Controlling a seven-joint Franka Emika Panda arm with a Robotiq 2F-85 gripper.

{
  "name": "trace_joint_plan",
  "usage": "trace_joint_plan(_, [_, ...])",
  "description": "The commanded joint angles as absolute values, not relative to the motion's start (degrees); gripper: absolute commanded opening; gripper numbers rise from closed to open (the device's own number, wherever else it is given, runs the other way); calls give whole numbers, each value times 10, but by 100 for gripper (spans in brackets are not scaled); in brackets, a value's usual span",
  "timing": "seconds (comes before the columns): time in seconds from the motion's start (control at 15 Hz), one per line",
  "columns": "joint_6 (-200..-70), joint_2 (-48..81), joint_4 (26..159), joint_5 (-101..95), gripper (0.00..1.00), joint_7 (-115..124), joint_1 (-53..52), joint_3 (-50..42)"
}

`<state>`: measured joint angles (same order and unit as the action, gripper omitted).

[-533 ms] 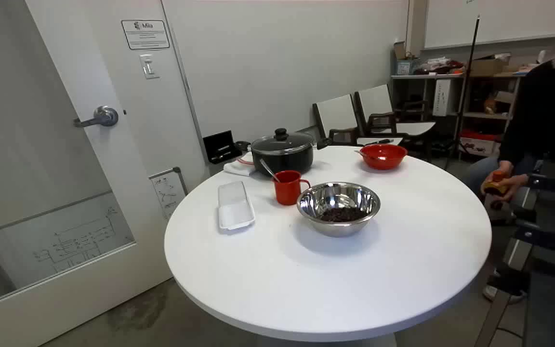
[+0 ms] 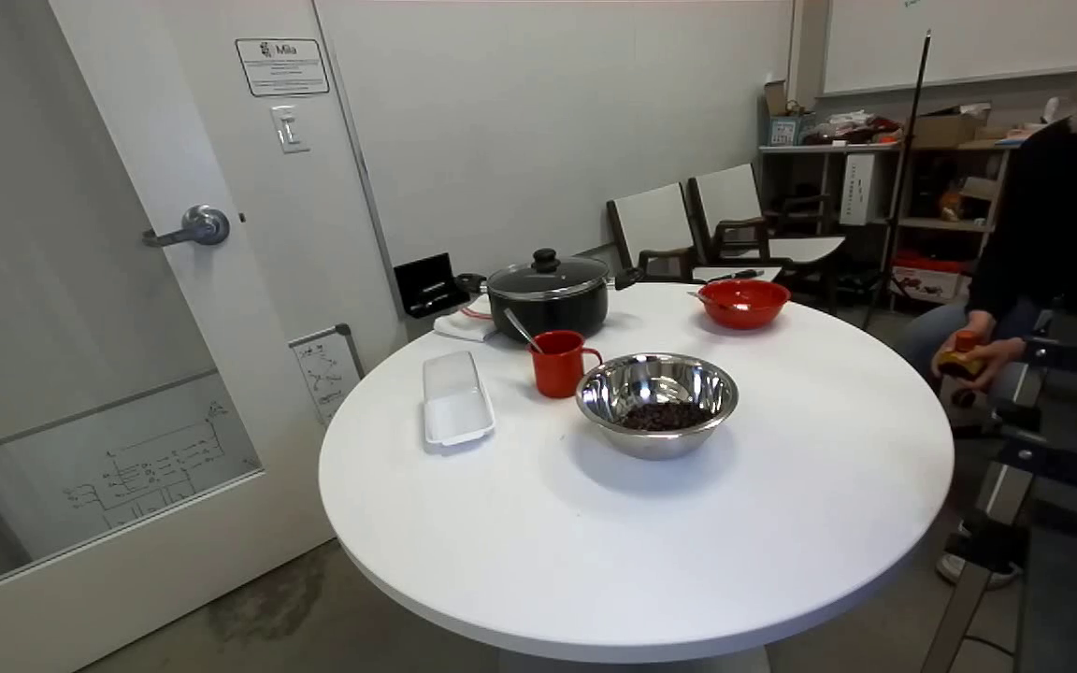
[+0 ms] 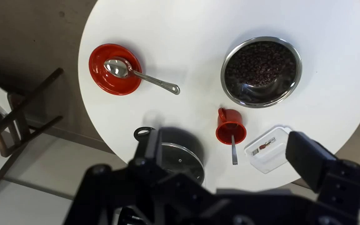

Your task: Pick the spoon in the red bowl and stir the contents in the silver bowl, then put the spoon back in the red bowl

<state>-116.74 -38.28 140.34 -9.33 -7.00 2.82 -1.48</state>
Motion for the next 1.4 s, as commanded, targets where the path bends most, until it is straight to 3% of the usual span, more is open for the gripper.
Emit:
trace_joint_plan(0.0, [-1166, -383, 1402, -96, 100, -68, 24, -18])
trace_joint_plan(0.53, [-1161, -374, 1396, -89, 100, -42, 33, -18])
trace_joint_plan(1.0, [-1137, -221, 1278, 17, 100, 153, 31, 24])
trace_joint_plan(1.33, [-1191, -135, 1251, -43, 100, 344, 53, 64])
